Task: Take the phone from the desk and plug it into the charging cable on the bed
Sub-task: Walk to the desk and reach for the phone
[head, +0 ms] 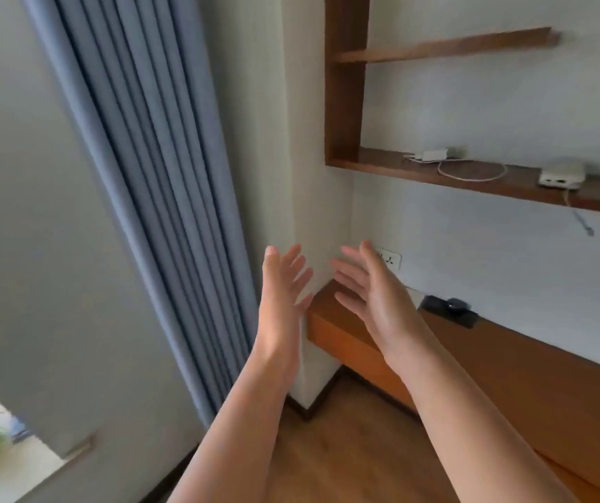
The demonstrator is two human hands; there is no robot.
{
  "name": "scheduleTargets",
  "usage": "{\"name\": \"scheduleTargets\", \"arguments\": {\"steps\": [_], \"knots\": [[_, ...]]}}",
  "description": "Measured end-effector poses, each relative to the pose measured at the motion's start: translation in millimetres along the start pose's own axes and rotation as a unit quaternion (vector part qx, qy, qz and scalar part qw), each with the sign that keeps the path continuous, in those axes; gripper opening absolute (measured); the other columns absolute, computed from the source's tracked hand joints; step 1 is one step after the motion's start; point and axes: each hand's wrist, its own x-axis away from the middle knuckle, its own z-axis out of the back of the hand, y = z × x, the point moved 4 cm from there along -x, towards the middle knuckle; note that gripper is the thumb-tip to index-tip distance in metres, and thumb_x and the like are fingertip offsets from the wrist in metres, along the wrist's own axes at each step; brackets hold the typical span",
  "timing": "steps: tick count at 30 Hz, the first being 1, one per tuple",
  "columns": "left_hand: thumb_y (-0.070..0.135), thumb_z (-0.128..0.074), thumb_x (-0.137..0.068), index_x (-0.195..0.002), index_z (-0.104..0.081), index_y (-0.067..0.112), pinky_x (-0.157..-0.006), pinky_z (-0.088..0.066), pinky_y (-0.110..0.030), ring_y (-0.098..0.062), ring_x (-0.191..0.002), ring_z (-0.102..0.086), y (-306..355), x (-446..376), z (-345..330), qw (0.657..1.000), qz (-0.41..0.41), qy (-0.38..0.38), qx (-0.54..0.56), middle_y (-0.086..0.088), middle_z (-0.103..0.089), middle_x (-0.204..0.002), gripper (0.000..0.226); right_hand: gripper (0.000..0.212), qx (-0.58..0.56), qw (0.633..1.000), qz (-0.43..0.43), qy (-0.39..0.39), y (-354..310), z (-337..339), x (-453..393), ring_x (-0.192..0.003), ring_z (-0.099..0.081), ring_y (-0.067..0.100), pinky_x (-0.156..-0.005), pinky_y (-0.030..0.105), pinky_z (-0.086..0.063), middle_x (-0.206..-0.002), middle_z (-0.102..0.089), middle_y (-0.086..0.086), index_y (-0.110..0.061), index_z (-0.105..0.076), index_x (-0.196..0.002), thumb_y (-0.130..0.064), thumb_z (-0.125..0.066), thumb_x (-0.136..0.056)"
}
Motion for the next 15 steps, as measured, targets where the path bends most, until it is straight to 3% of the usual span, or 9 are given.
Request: {"name": "scheduleTargets", "arguments": {"steps": [7, 15], "knots": [[0.069, -0.025, -0.092, -0.140, -0.050, 0.031, -0.111, -0.037, -0.043, -0.011, -0.126, -0.053, -29, 16, -108, 0.995, 0.019, -0.100, -0.016, 0.006, -0.052, -0.144, 0.066, 0.055, 0.014, 0.993, 0.033, 0.117, -26, 107, 33, -0.125, -0.049, 0.012, -0.107, 0.038, -0.039, -0.140, -0.052, -0.003, -0.024, -0.043, -0.141, -0.054, -0.029, -0.097], [0.076, -0.029, -0.080, -0.136, -0.052, 0.036, -0.112, -0.037, -0.044, -0.013, -0.127, -0.054, -57, 42, -199, 0.984, 0.032, -0.170, -0.050, 0.008, -0.053, -0.144, 0.073, 0.046, -0.031, 0.977, 0.031, 0.210, -28, 199, 75, -0.123, -0.051, 0.015, -0.099, 0.033, -0.042, -0.134, -0.056, -0.002, -0.025, -0.050, -0.133, -0.050, -0.032, -0.098]]}}
